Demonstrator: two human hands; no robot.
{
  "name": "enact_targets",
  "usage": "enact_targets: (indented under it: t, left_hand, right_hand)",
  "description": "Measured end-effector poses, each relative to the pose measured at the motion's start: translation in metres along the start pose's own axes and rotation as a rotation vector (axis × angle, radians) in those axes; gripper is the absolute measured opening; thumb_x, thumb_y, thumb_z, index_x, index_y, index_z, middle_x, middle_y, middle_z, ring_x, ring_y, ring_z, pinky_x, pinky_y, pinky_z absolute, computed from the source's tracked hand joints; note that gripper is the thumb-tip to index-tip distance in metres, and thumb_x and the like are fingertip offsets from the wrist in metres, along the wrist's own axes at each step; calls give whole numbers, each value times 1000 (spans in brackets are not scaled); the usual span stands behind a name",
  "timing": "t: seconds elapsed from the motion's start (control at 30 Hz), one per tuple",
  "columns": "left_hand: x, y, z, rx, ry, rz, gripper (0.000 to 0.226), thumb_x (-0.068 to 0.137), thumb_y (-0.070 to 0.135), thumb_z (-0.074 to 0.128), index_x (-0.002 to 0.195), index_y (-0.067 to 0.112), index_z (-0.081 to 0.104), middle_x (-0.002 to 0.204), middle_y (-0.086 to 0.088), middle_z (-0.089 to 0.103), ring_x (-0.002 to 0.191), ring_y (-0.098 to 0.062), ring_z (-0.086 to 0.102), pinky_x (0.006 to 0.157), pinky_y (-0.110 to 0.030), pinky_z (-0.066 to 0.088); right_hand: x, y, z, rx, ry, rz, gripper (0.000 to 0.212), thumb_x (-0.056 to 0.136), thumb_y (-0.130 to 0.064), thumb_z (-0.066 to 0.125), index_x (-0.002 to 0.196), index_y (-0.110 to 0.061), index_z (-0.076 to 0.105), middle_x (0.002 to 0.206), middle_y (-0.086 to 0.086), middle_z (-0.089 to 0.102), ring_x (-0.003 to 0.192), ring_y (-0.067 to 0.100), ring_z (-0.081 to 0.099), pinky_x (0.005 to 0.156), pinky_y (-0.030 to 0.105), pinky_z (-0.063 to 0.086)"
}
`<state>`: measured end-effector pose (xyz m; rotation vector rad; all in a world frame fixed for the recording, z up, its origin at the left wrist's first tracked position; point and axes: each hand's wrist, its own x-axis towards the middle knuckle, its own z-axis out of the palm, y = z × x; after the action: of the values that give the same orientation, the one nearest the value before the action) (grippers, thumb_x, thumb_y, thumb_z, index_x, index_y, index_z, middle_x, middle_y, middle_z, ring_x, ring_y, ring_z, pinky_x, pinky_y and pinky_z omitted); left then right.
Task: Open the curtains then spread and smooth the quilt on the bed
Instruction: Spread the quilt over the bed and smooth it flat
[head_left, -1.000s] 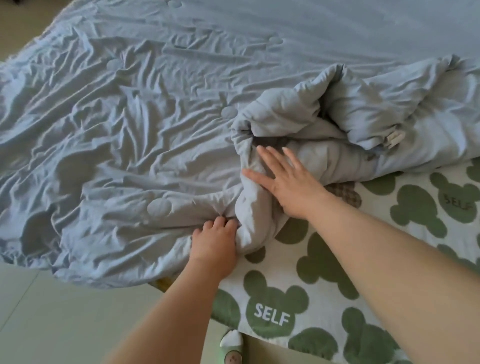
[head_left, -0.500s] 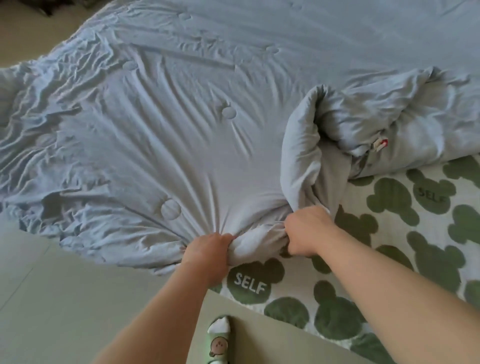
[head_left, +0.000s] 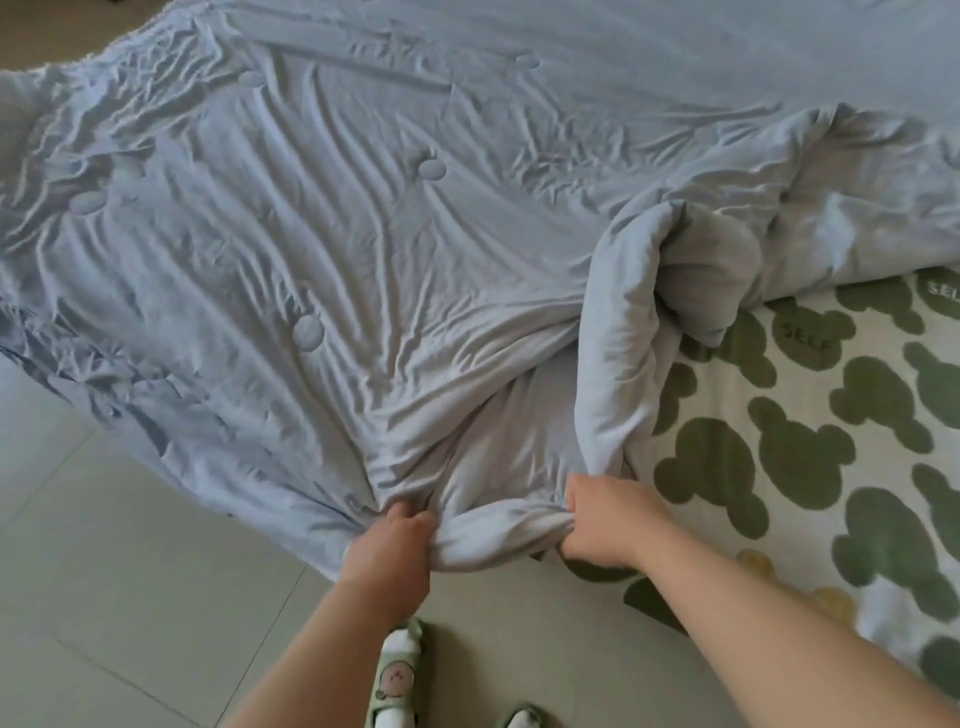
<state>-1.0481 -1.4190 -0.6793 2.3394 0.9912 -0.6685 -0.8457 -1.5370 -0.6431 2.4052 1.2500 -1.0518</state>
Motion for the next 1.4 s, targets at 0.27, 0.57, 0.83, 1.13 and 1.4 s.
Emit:
enact_targets:
  t: [0.27, 0.57, 0.83, 1.13, 1.4]
  left_hand:
    - [17, 5, -15, 154, 12, 38, 39, 84, 13, 46, 119, 29, 53, 117, 1, 63, 107, -23, 59, 88, -30, 44]
    - [3, -9, 2, 204, -232, 22, 44, 85, 20, 47, 128, 28, 44, 129, 2, 55, 120, -23, 52, 98, -32, 42]
    - [22, 73, -23, -340, -19, 144, 71, 75, 61, 63, 133, 27, 42, 128, 8, 53, 115, -15, 53, 95, -34, 46]
    - [58, 150, -26, -645, 188, 189, 87, 85, 36, 64, 150, 31, 7, 149, 5, 32, 129, -19, 42, 94, -27, 37]
    - [55, 170, -23, -609, 158, 170, 57, 87, 14, 47, 136, 41, 37, 110, 9, 63, 95, -18, 60, 82, -35, 51]
  right_hand:
    - [7, -8, 2, -84, 147, 62, 39, 80, -46, 50, 107, -18, 52, 107, 6, 64, 96, 27, 60, 75, 35, 42]
    - [-28, -5, 55, 573, -305, 199, 108, 57, -61, 76, 147, -25, 28, 145, 0, 43, 131, 22, 43, 103, 33, 39]
    - [-16, 32, -46, 807, 992, 329, 25, 92, -36, 55, 78, -15, 58, 69, -6, 58, 68, 18, 56, 55, 26, 37]
    - [30, 104, -99, 534, 613, 481, 82, 84, -16, 63, 147, -39, 15, 149, 10, 10, 120, 36, 44, 97, 41, 45]
    - [31, 145, -97, 473, 781, 267, 23, 91, -7, 38, 102, -10, 57, 108, 11, 61, 101, 34, 55, 76, 34, 40]
